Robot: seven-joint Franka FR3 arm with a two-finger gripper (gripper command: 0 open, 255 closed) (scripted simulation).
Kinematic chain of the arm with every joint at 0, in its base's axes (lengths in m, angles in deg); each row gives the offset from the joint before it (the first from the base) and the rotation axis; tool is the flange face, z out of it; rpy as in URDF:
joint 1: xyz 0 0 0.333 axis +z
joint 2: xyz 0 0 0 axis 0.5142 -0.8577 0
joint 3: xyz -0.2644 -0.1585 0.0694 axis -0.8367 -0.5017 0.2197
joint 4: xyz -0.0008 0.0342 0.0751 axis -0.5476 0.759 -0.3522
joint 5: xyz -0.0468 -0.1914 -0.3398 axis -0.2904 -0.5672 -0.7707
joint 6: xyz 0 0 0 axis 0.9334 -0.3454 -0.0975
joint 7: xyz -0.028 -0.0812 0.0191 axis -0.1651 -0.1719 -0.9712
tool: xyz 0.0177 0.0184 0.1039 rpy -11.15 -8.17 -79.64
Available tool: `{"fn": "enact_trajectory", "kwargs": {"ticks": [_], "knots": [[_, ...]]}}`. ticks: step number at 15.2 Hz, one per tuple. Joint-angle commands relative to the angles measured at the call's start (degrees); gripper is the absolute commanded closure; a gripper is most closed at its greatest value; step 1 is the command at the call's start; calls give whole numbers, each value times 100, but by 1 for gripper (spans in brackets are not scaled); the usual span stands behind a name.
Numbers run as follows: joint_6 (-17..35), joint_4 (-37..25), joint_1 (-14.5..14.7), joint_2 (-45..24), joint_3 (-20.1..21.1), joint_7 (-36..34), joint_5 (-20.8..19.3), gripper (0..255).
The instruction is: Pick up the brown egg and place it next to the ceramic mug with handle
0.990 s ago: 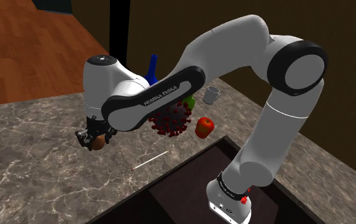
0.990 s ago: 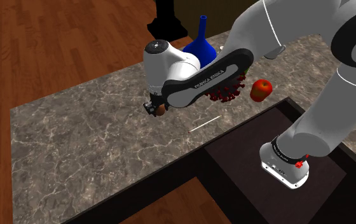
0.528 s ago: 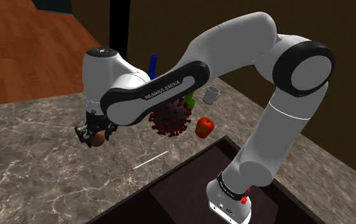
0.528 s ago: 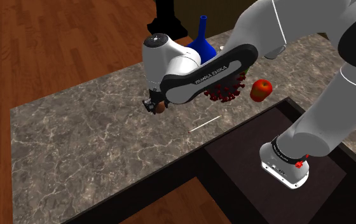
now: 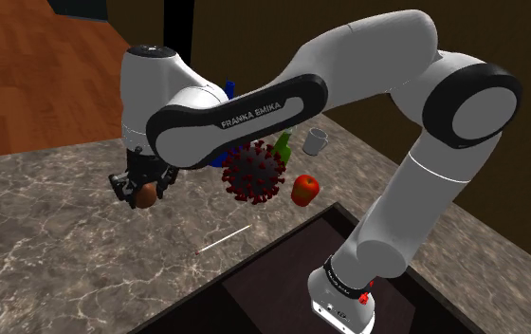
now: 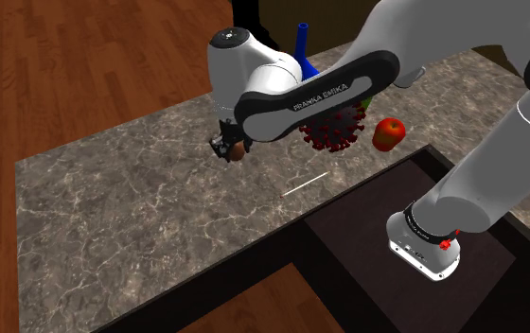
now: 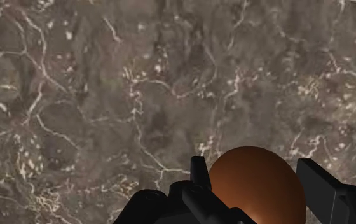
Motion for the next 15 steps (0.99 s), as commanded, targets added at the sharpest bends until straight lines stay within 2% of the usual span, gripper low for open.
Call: {"fn": "enact_trajectory", "kwargs": {"ticks": [1, 15], "knots": [[-161, -89, -11, 84, 7, 42, 61, 255], [-1191, -776, -55, 490, 3, 217, 324, 255]]}}
